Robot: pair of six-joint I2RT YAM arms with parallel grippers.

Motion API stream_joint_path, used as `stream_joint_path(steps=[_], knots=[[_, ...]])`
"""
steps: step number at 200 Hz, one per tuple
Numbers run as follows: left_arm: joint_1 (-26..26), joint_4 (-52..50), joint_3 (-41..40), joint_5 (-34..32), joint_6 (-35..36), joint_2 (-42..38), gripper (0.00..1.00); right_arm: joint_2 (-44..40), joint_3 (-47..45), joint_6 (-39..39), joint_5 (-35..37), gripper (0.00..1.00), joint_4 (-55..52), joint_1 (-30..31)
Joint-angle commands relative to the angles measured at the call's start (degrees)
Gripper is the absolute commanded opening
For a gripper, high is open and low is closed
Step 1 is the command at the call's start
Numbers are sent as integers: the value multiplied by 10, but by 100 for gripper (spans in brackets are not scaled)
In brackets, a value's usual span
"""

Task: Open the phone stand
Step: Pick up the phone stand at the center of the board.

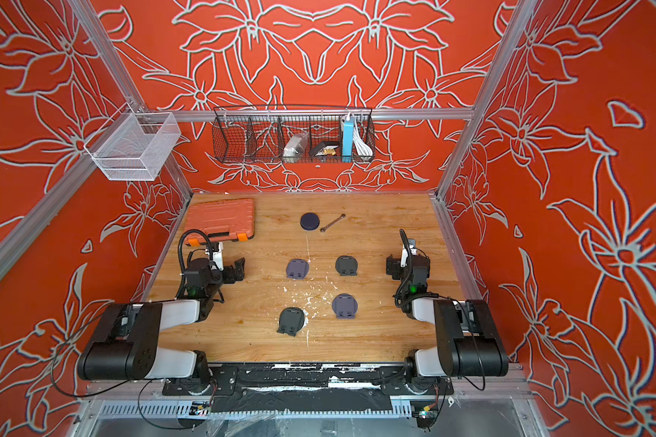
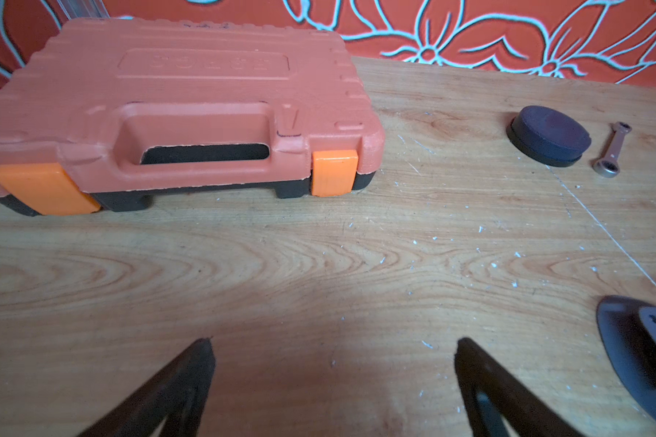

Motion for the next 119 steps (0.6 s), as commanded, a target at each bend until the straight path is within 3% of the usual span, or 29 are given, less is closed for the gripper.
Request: stream_joint_path(steps=[1,30,73,87,119], knots=[[-4,-22,25,-21,-2,-7,100,0,6,-11,7,97,11,5],[-24,-105,67,-53,5,-24,100,-21,9,-4,28,97,-11,7],[-43,-256,144,-79,-3,-47,100,-114,68,16,58,97,-187,7],[-60,-269,153,-102,2,-67,100,-156,77,59,66,97,-237,7],[-80,-378,219,-97,-15,-110,99,-246,99,120,18,97,-303,6]])
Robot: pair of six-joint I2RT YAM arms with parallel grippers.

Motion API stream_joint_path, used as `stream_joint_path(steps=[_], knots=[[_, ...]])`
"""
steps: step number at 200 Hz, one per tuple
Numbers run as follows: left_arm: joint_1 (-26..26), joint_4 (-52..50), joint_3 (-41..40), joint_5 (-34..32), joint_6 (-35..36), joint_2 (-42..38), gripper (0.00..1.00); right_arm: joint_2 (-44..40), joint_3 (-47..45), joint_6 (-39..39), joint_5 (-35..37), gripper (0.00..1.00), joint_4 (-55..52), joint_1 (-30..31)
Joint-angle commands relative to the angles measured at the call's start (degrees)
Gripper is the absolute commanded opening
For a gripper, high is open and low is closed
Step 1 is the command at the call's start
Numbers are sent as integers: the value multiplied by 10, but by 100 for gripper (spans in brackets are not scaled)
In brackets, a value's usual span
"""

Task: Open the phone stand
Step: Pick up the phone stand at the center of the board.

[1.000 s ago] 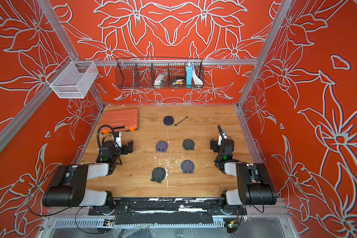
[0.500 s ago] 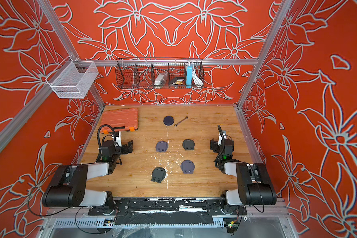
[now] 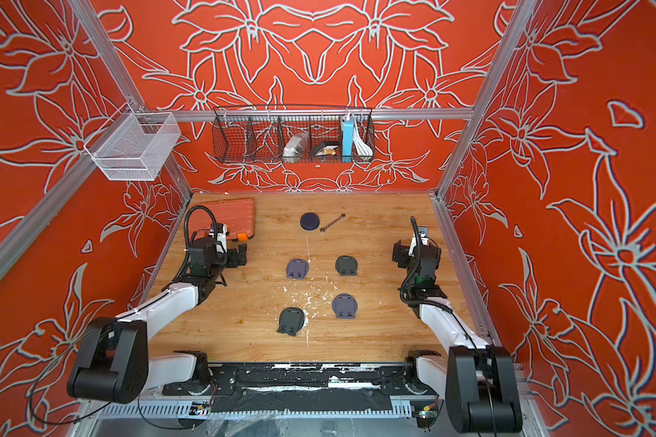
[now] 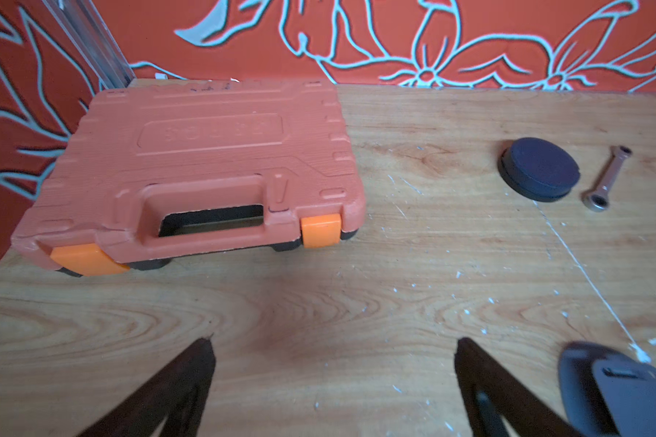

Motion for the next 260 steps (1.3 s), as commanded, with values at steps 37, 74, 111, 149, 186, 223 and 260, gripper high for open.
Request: stream_joint_path(steps=[37,74,111,149,186,223,260], knots=[[-41,-268,164,24,-66,-11,86,-107,34,124,-89,97,-113,3],[-74,-393,257,93,-120,32,81,-122,38,202,-216,97,-96,3],[-105,-439,288,150,-174,48,86,-112,90,263,-248,97,-167,3],[-122,-387,251,206,-220,45,86,-77,136,264,-300,97,-238,3],[-139,-293,208,273,-259,77,79,-38,141,281,-408,97,-240,4],[-169,-203,185,268,-276,136,77,-38,141,258,-439,97,-283,20],[-170,-141,167,261,-283,179,76,-33,146,258,-451,89,-319,46]])
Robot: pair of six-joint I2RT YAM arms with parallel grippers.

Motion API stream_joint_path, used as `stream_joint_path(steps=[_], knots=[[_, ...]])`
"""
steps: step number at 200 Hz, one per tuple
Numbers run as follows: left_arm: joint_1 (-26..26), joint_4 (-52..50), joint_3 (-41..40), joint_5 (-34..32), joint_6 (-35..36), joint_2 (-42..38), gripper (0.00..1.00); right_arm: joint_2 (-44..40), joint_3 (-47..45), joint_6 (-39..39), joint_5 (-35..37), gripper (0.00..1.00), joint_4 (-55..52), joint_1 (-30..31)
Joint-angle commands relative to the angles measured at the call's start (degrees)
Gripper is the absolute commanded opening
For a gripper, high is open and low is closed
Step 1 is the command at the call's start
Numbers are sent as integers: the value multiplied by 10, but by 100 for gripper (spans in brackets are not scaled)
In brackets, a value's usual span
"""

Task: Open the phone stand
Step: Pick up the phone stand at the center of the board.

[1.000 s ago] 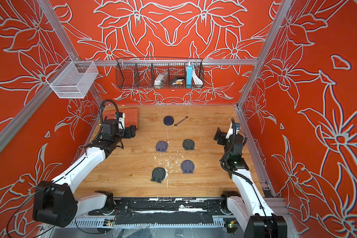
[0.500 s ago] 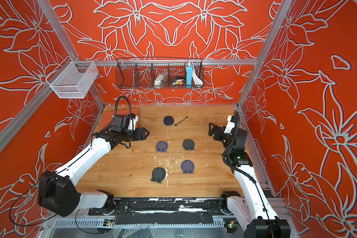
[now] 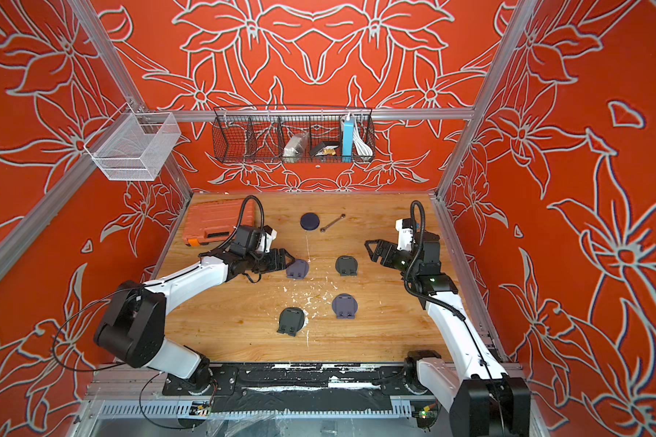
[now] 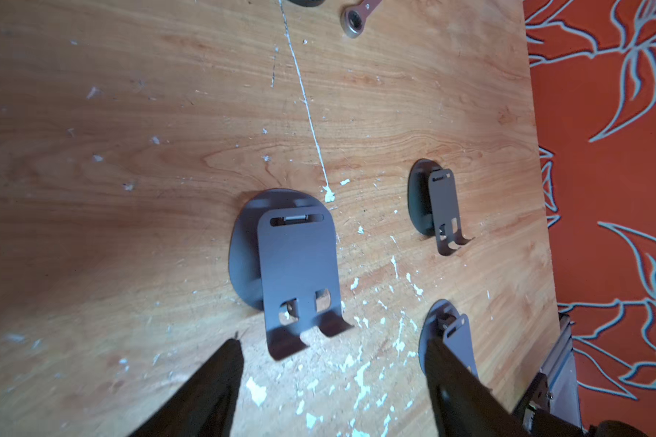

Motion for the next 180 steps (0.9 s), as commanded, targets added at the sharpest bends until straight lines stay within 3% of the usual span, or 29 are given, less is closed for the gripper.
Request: stream_joint_path(steps=[1,69,115,180], knots=[[0,69,-7,4,-15,18,76,0,11,3,-27,89,-31,22],[2,136,-13,43,-6,85,71,36,2,23,-42,86,-12,111],[3,186,-21,67,-17,120,68,37,0,24,-27,86,-12,128],[4,182,-8,82,-18,160,61,40,-6,29,-13,86,-4,134]])
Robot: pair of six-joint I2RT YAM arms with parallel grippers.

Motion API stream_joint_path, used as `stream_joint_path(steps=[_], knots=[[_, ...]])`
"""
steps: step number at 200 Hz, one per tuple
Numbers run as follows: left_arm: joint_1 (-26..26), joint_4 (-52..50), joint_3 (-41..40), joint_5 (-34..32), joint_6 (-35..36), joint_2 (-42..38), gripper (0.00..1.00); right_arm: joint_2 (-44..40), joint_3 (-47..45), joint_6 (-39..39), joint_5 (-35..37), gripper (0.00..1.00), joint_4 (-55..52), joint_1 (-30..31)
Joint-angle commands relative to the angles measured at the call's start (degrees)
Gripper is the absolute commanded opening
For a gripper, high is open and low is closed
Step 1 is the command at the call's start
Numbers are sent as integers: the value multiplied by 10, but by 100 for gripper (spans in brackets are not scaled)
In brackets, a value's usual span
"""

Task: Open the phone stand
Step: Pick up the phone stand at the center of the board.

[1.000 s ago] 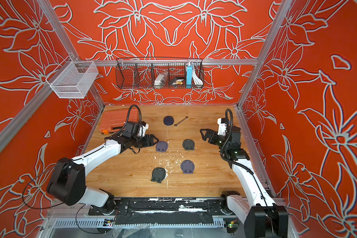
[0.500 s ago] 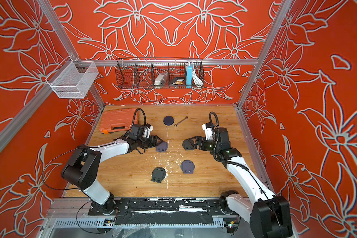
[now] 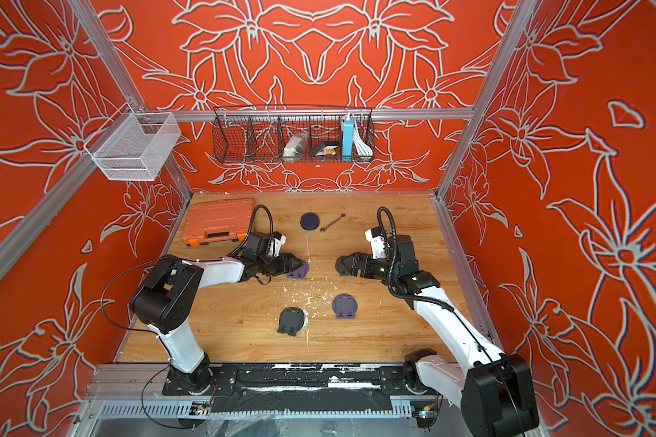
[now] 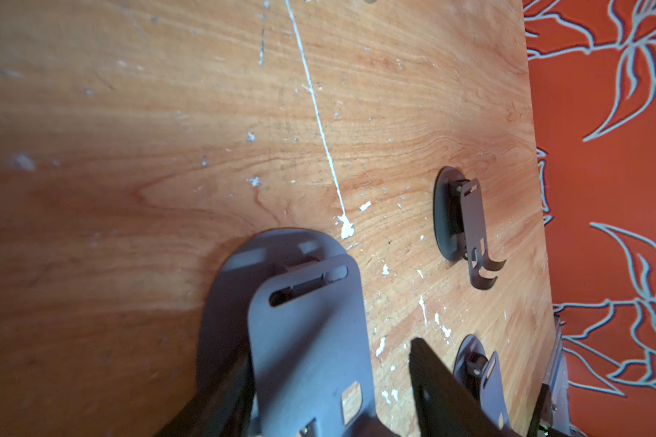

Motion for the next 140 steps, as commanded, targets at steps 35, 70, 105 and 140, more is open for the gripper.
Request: stream_joint_path(steps=[35,70,105,140], knots=[[3,-5,8,28,0,29,57,-6,-18,16,23,86,21,8],[3,-14,11,38,1,47,40,-5,-33,21,30,86,34,8],[3,-21,19,48,0,62,18,5,-29,18,28,86,38,8],[3,-27,23,55,3,68,0,6,-24,15,30,85,34,9]])
